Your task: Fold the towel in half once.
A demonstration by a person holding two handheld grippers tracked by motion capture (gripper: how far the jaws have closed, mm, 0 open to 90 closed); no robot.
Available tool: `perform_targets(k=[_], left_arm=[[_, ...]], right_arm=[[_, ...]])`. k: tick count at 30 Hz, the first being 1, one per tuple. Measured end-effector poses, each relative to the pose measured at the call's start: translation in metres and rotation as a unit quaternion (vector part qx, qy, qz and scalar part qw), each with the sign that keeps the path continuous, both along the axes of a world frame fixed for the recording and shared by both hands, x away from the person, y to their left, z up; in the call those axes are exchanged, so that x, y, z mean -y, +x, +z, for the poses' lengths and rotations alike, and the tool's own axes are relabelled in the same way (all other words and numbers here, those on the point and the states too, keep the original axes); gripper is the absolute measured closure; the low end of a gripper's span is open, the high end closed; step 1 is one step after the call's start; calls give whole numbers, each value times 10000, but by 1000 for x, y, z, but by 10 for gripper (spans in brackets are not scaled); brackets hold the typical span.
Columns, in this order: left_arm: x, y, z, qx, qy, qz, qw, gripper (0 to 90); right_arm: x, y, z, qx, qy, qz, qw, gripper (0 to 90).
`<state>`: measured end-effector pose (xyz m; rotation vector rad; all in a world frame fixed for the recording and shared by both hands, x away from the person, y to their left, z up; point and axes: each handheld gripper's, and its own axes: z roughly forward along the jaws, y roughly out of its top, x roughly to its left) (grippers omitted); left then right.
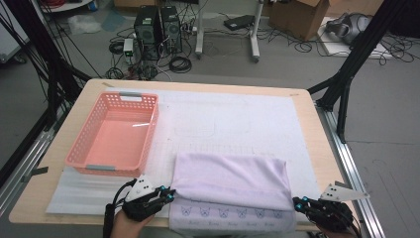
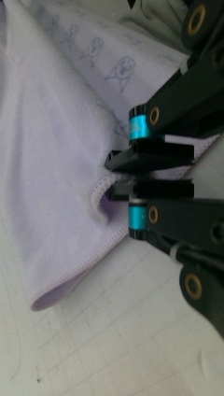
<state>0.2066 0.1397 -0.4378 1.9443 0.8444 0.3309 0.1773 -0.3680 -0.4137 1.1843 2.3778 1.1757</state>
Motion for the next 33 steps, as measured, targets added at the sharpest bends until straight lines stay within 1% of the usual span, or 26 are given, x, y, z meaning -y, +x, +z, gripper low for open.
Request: perform_targets(k=[1,2,3,5,7,8,10,13,14,15,16,17,18,19,20,21,22,23,24,25,26,28,29,30,32,33], left_arm=[[1,4,4,69,9,99,9999,665],[2,7,7,163,-35,120,9998,577],[3,9,10,235,-66,134,9996,542],[7,17,18,373,-135,221,9990,478],[13,27,23,392,-292,273,9984,450],[16,33,26,452,-352,291,9979,441],[23,40,29,498,-406,329,9974,436],[29,50,30,530,-384,410,9970,434],[30,54,29,529,-374,457,9968,432],[31,58,28,504,-363,505,9968,431],[31,61,26,484,-341,546,9967,430],[31,63,25,479,-314,580,9967,428],[31,65,24,466,-300,612,9966,428],[31,68,22,432,-275,660,9965,428],[32,70,20,373,-277,700,9965,426],[32,72,18,333,-231,733,9965,420],[32,73,17,306,-183,760,9965,415],[33,76,15,261,-128,796,9964,414],[33,77,14,218,-106,816,9964,413],[34,79,12,165,-87,848,9962,411],[34,81,11,126,-48,867,9961,405],[35,83,8,78,26,935,9956,404],[35,85,6,11,77,978,9952,399],[36,86,4,-34,153,1015,9947,396],[37,89,0,-171,295,1122,9931,382],[38,90,-2,-218,334,1129,9928,375]], right_arm=[[1,1,1,26,8,-72,10000,704],[3,4,4,72,98,-210,9997,665],[5,7,7,176,205,-299,9992,643],[4,17,14,345,254,-470,9980,626],[0,30,16,421,162,-596,9972,631],[-4,38,15,422,71,-679,9968,631],[-12,56,6,300,-99,-862,9958,628],[-25,85,-15,102,-268,-1051,9941,608],[-28,91,-20,46,-317,-1096,9935,614],[-30,97,-25,-61,-389,-1124,9929,678],[-32,102,-28,-45,-463,-1123,9926,820],[-31,104,-27,23,-524,-1168,9918,871],[-30,105,-25,115,-700,-1310,9888,874],[-27,105,-23,207,-783,-1447,9862,874],[-21,107,-22,165,-652,-1547,9857,874],[-18,108,-23,103,-613,-1577,9855,874],[-18,108,-25,102,-657,-1565,9854,872],[-19,108,-26,120,-682,-1573,9851,862],[-20,107,-26,189,-737,-1625,9838,817],[-21,106,-26,271,-796,-1732,9813,742],[-20,106,-25,307,-740,-1802,9804,675],[-15,106,-23,247,-355,-1807,9826,571],[-14,106,-24,201,-252,-1769,9837,547],[-14,106,-25,75,-192,-1670,9857,523],[-17,105,-31,-119,-329,-1554,9872,482],[-19,103,-31,-46,-381,-1558,9870,480]])
